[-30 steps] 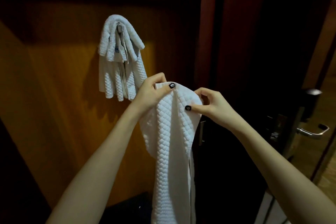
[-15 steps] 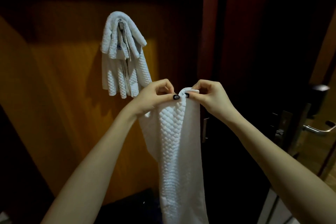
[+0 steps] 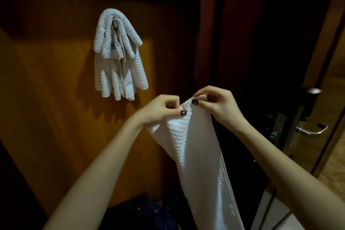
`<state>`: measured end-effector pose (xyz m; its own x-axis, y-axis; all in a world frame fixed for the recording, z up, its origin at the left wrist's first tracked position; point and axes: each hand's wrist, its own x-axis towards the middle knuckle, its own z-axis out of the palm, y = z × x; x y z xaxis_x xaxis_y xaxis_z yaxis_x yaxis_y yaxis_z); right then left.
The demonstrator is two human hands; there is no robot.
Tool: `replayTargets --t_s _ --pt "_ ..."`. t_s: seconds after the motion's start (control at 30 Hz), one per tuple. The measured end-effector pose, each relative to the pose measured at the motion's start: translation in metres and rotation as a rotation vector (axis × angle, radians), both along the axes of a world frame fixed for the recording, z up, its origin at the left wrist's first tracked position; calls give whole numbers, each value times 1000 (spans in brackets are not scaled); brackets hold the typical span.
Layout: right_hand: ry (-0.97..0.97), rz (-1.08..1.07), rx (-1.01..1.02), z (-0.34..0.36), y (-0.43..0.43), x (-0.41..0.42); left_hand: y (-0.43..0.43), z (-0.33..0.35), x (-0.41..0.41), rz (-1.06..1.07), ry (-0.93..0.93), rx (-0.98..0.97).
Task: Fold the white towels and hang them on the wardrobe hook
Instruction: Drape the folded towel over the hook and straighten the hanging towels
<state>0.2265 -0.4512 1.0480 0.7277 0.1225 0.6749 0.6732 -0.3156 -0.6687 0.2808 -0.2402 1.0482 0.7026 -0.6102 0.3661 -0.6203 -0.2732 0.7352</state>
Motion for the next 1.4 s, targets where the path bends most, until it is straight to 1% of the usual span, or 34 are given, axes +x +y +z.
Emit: replayTargets --t_s 0.07,0.13,0.23,0.37,0.57,0.73,0.93,1.07,1.2,1.27,1.4 --pt "1 -16 -6 -4 -3 -1 -4 -2 0 29 -27 23" --pt "-12 -33 -7 -5 -7 -1 -8 -5 1 84 -48 -10" --pt "6 -78 -41 -2 -13 2 -11 -3 1 128 -18 -51" --pt "-22 -87 -101 5 -17 9 -8 3 5 110 3 41" --pt "-47 -165 -24 16 -33 27 20 7 12 43 55 165" --pt "-81 -147 -8 14 -33 36 27 9 16 20 65 202" --pt "-84 -162 55 28 -40 43 38 22 14 43 30 171" --pt "-80 -165 118 37 -42 47 43 26 15 120 40 168" --pt "-88 -209 109 36 -40 50 45 23 21 156 29 262" --pt "-65 -248 106 36 -45 53 54 24 23 129 65 305" --pt "37 -294 106 33 -59 60 65 25 31 118 145 214"
